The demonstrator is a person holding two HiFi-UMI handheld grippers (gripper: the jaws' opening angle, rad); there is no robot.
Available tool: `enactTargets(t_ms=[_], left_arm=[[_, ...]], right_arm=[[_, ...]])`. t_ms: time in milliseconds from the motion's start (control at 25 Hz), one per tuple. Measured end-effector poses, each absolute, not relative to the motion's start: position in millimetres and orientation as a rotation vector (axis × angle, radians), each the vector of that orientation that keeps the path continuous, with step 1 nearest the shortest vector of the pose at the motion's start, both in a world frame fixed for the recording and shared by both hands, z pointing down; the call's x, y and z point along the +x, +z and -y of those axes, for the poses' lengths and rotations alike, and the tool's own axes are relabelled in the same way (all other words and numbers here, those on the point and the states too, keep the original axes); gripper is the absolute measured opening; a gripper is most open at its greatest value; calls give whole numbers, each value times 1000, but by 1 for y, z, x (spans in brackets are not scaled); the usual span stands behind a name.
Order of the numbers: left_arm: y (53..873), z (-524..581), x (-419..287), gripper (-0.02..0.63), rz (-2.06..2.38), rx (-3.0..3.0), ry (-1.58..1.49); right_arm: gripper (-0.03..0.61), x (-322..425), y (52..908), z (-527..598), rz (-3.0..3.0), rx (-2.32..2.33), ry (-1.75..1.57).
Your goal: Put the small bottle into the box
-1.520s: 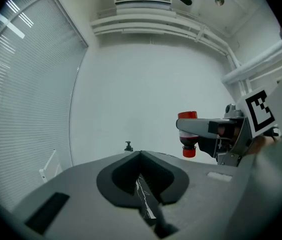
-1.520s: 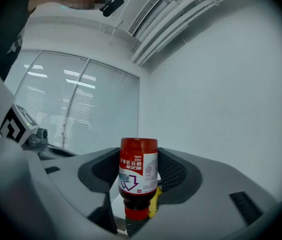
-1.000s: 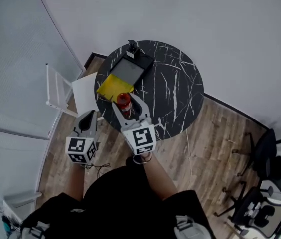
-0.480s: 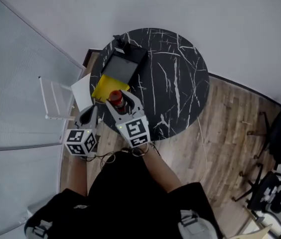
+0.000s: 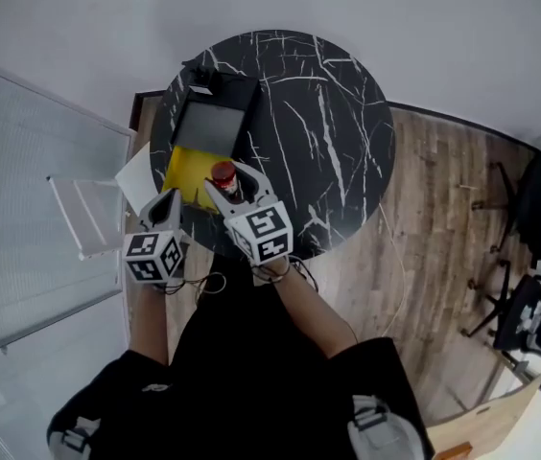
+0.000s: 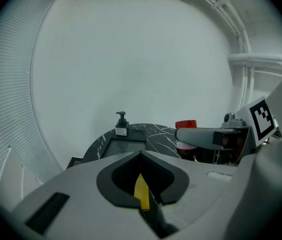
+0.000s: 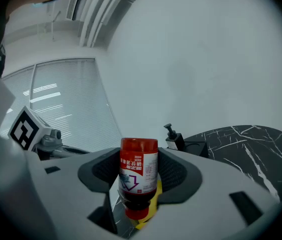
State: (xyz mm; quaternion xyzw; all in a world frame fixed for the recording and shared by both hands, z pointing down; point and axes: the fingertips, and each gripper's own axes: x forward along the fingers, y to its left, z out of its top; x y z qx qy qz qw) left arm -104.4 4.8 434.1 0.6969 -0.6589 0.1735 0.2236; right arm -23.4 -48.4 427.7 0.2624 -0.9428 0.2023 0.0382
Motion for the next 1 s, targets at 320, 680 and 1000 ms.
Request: enactTargets(t_ms=[320,680,1000], left_arm=[[480,38,-136,0,1605,2003,559],[534,68,-158,0,1432,2060,642],[570,71,-162,0,1295,2082,690]], right_arm=[[213,-59,466,76,2743,940,797],[213,-83,522,88,2587,1061,969],[213,-93,552,87,2480,1135,1018]])
